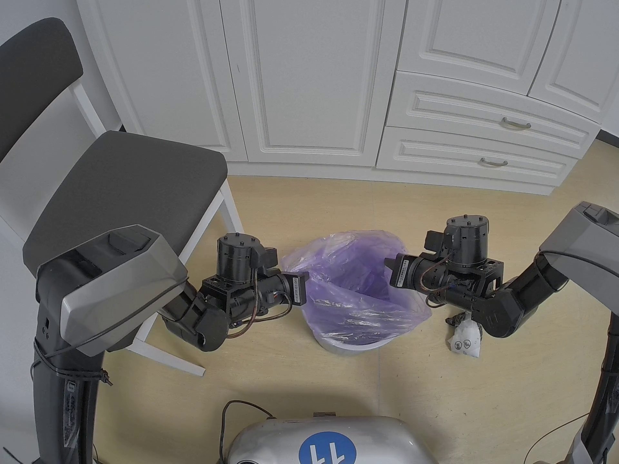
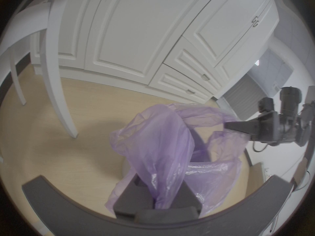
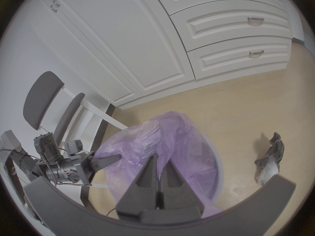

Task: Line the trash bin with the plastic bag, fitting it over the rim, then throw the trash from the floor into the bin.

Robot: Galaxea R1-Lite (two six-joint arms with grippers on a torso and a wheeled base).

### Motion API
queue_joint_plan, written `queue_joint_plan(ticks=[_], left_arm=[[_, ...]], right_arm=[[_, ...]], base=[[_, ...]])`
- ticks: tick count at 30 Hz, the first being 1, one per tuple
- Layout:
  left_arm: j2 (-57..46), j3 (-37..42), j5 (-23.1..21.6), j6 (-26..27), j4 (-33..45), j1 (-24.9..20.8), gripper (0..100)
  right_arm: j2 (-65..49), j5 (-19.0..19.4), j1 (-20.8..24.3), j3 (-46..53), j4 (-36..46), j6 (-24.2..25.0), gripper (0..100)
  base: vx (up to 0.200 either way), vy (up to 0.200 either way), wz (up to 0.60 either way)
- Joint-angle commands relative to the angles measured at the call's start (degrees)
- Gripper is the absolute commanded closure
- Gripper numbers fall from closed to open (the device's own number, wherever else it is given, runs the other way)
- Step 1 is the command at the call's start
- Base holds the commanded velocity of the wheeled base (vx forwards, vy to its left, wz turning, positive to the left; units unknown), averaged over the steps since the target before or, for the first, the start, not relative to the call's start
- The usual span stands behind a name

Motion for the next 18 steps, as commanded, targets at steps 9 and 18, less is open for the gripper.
queue_joint_plan(ticks=[9,18], left_arm=[[-0.4,9.0,-14.6,-1.3,-14.5,3.2,100],[-0.4,11.4,-14.9,-1.6,-15.1,3.4,100]], right_arm=[[-0.3,-8.2,-2.2,-0.1,-0.5,-8.9,100],[-1.7,-14.0,-4.7,1.2,0.0,-17.0,100]], base=[[0.000,0.000,0.00],[0.000,0.000,0.00]])
